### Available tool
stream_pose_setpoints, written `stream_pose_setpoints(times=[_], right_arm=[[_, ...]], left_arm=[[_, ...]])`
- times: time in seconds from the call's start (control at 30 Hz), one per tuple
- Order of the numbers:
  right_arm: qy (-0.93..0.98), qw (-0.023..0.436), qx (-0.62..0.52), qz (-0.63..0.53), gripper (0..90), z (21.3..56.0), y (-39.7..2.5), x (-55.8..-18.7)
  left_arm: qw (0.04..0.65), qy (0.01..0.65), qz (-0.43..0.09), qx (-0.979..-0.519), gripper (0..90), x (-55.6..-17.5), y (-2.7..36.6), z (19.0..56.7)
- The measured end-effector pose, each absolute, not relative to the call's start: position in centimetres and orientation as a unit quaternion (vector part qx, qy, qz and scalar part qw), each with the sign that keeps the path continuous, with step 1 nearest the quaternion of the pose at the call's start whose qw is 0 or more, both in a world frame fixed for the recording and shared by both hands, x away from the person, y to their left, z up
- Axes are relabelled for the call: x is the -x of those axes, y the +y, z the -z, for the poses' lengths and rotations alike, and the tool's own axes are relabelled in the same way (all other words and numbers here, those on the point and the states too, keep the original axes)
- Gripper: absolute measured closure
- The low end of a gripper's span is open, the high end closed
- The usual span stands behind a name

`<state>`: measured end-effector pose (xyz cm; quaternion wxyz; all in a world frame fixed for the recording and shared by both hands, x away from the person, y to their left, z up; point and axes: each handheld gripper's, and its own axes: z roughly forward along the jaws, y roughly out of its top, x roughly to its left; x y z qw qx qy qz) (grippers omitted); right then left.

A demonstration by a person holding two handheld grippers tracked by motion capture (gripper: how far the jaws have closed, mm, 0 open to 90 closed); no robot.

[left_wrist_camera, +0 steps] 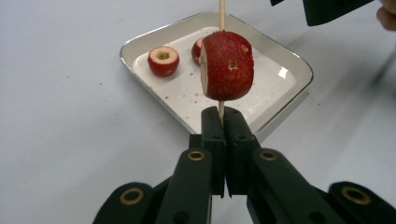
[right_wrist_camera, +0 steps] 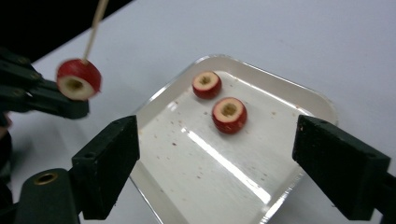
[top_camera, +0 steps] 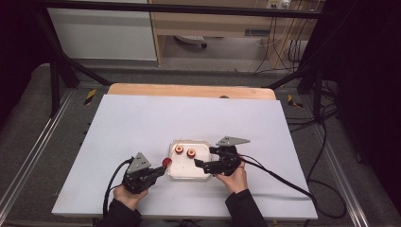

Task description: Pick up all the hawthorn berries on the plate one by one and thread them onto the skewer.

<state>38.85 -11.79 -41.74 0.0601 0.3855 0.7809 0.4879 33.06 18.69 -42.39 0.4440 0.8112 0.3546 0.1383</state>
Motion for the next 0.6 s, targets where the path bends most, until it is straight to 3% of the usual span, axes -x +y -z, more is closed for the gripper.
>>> stream_pose_setpoints(times=[0.17, 0.6], right_arm=[[0.827, 0.089, -0.363, -0.420, 9.9, 41.2, -11.4, -39.9], [0.875, 0.068, -0.348, -0.330, 12.6, 39.7, -7.8, -43.6]], left_arm=[[0.448, 0.357, -0.140, -0.808, 88.2, -33.2, 19.6, 42.3], [0.435, 0.356, -0.152, -0.813, 88.1, -33.3, 20.2, 42.5]])
